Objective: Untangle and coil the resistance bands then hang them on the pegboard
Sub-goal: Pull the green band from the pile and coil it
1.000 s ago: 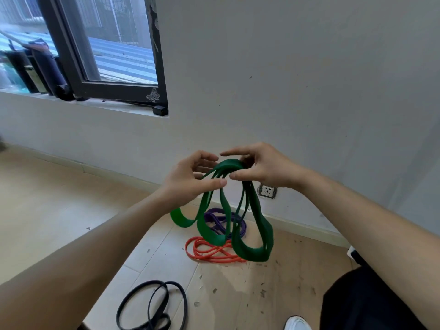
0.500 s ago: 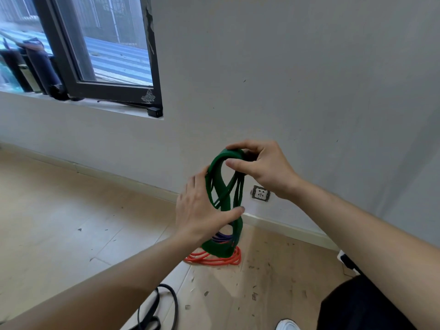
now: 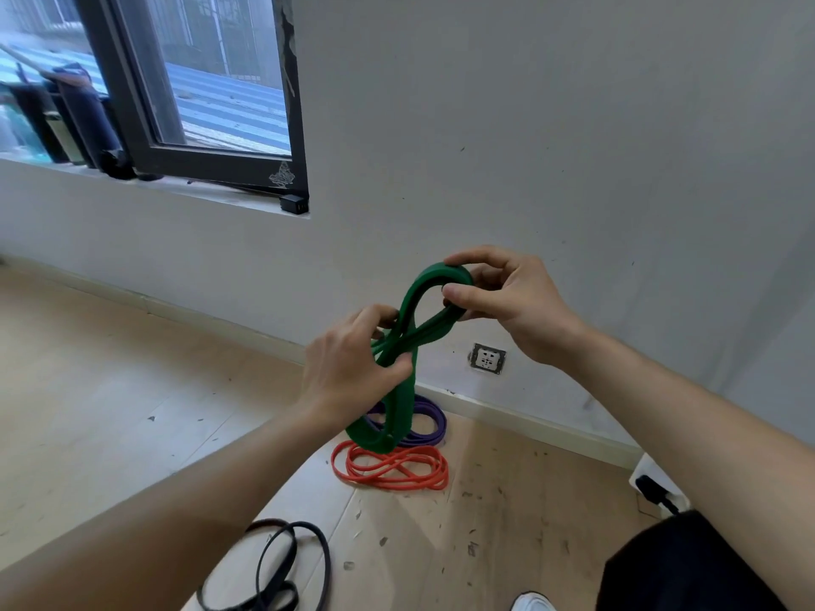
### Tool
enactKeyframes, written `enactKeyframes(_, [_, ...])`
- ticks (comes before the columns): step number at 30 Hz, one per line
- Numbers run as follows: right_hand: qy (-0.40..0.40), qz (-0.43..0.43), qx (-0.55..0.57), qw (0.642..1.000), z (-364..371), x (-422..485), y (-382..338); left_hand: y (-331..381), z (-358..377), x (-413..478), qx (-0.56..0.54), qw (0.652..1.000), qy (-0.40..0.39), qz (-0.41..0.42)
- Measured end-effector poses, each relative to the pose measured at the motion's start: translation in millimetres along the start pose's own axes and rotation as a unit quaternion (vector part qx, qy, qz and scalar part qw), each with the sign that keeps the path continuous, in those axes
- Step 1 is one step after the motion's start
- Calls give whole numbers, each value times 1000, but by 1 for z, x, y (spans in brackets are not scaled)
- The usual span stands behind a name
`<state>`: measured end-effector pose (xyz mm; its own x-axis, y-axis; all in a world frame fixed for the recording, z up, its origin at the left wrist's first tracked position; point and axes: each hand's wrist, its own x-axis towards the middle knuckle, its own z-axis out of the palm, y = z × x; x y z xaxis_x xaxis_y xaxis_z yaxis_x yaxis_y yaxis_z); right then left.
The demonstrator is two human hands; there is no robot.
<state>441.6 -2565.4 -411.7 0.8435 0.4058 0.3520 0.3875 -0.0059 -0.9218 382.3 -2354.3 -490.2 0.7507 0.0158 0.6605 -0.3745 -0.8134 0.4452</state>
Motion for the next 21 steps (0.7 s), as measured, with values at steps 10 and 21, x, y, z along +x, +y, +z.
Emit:
enactKeyframes(10, [-150,44,-136,978,-8,-10,6,-24,-17,11,-28,996,-62,50])
enactKeyframes(21, [-213,-51,-554,803,2,-21,47,-32,-3,0,38,972,-218,77])
